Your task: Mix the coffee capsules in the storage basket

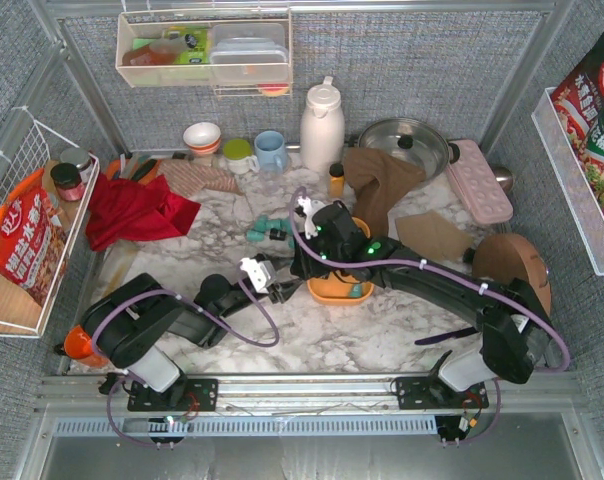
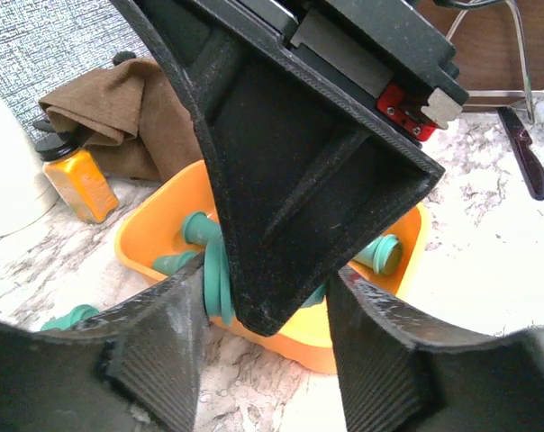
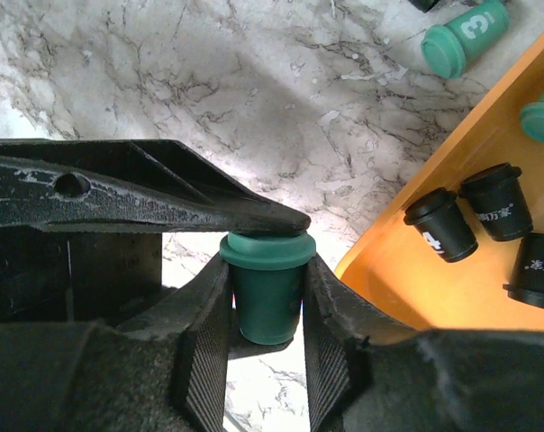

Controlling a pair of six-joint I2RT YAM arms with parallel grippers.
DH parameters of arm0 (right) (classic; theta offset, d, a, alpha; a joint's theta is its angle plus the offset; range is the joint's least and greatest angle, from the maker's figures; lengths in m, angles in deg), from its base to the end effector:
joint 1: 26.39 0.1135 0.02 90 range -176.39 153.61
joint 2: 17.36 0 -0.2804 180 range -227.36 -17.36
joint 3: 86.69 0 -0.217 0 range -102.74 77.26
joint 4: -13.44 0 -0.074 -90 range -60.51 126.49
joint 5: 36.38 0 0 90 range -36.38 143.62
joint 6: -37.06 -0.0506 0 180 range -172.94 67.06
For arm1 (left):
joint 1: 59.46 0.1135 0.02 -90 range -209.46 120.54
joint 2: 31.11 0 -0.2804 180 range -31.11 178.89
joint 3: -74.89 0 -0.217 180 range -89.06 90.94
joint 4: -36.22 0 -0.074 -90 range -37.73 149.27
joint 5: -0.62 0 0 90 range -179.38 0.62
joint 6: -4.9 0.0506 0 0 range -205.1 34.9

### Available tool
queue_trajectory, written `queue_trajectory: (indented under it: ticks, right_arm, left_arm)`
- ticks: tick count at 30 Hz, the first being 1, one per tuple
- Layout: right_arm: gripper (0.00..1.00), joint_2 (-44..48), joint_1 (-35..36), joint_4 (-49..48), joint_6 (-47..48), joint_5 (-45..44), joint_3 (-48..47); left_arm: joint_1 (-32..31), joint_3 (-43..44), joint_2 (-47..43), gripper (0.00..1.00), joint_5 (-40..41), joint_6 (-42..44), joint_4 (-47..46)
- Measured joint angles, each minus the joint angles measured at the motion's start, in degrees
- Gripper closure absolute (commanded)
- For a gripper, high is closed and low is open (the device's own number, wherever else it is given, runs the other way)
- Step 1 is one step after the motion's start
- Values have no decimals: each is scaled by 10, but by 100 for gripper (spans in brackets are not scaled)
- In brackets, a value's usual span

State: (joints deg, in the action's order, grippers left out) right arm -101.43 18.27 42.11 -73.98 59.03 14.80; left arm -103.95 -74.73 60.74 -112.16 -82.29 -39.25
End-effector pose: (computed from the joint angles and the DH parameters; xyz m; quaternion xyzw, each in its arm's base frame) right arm 0.2170 0.2212 0.3014 -0.2023 0.8597 0.2885 0.3698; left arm 0.1644 -0.1890 0.2323 0.3847 0.4904 -0.3885 0.6787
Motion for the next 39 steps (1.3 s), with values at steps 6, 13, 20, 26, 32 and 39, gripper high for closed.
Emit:
queue_trajectory:
  ticks: [6,13,20,26,32,39]
  right_arm:
    - [78,9,0,0,4,-6,0]
    - [79,27,0,10,17,-36,0]
    - [74,26,-2,51,58,-166,10]
    - [66,7,-4,81,82,-269,30]
    - [59,-26,-7,85,92,-304,32]
    - [52,-47,-9,99,94,-306,28]
  left_arm:
    - [0,0,0,1,4,-1,0]
    - [0,-3,-5,1,23,-1,0]
    - [0,-3,-10,1,110,-24,0]
    - [0,-2,-18,1,203,-40,2]
    - [0,0,-25,1,290,-46,19]
    - [0,24,-51,1,351,-56,83]
